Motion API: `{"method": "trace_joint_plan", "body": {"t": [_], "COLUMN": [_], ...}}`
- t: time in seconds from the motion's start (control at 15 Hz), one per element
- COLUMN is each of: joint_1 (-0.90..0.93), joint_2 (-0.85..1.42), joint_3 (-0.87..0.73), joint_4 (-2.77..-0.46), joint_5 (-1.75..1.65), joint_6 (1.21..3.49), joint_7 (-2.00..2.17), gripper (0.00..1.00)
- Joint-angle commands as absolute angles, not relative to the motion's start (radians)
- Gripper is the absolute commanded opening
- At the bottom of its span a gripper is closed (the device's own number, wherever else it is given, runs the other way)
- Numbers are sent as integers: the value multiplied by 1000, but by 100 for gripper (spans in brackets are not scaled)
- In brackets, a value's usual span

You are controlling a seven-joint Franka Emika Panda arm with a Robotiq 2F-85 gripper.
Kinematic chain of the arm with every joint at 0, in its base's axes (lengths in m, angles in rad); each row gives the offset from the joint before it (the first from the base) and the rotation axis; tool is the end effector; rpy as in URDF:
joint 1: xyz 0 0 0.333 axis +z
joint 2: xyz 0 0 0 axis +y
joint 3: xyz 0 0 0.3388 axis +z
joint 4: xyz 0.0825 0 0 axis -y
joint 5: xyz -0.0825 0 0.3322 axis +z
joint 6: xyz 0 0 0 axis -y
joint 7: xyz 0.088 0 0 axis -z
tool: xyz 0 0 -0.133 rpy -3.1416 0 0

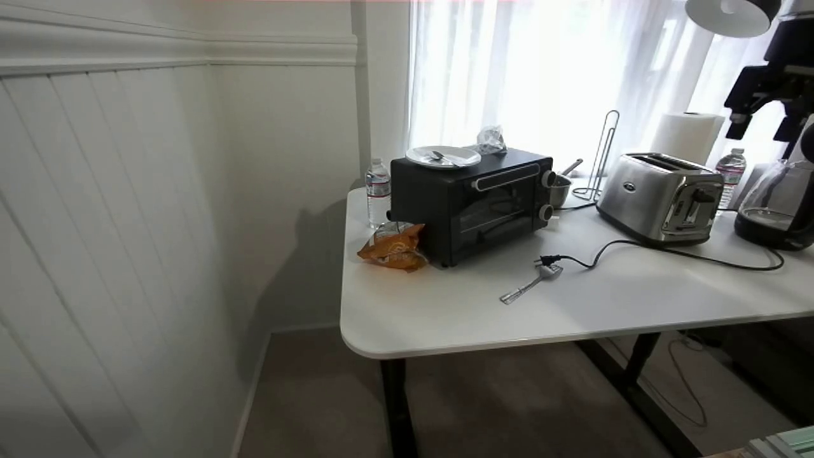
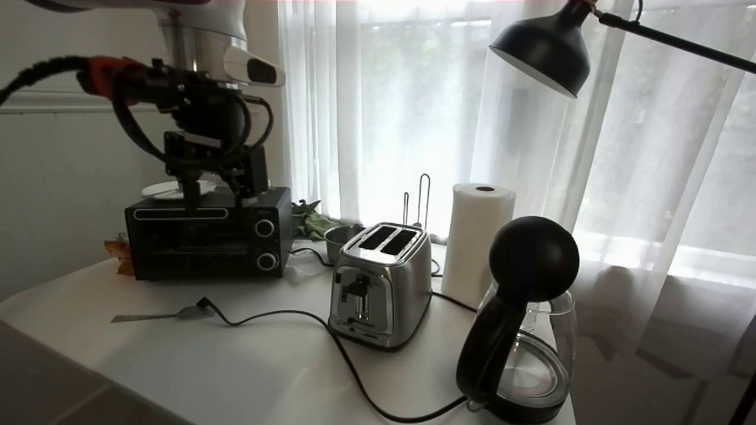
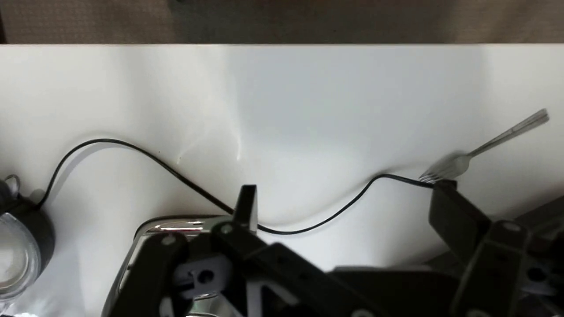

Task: Press the toaster lever down

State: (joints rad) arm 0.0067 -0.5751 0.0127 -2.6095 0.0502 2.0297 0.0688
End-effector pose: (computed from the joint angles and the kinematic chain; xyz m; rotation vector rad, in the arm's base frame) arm 0.3063 0.0102 0.4541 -3.1017 0.1145 0.0098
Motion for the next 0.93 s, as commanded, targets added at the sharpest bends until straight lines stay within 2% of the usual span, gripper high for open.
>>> {"method": "trace_joint_plan", "body": {"t": [0.0, 0.47, 0.53, 0.67, 0.87], "joint_1": [-20, -91, -96, -107, -115], "joint_2": [-462, -257, -234, -195, -145], "joint_3": [10, -29, -38, -49, -62], "joint_4": [-2613, -2580, -2572, -2555, -2523], "joint_5": [30, -37, -35, -38, -45], "joint_6": [2154, 2346, 2361, 2400, 2442], "joint_7": [74, 76, 77, 89, 94], "gripper": [100, 100, 75, 66, 44]}}
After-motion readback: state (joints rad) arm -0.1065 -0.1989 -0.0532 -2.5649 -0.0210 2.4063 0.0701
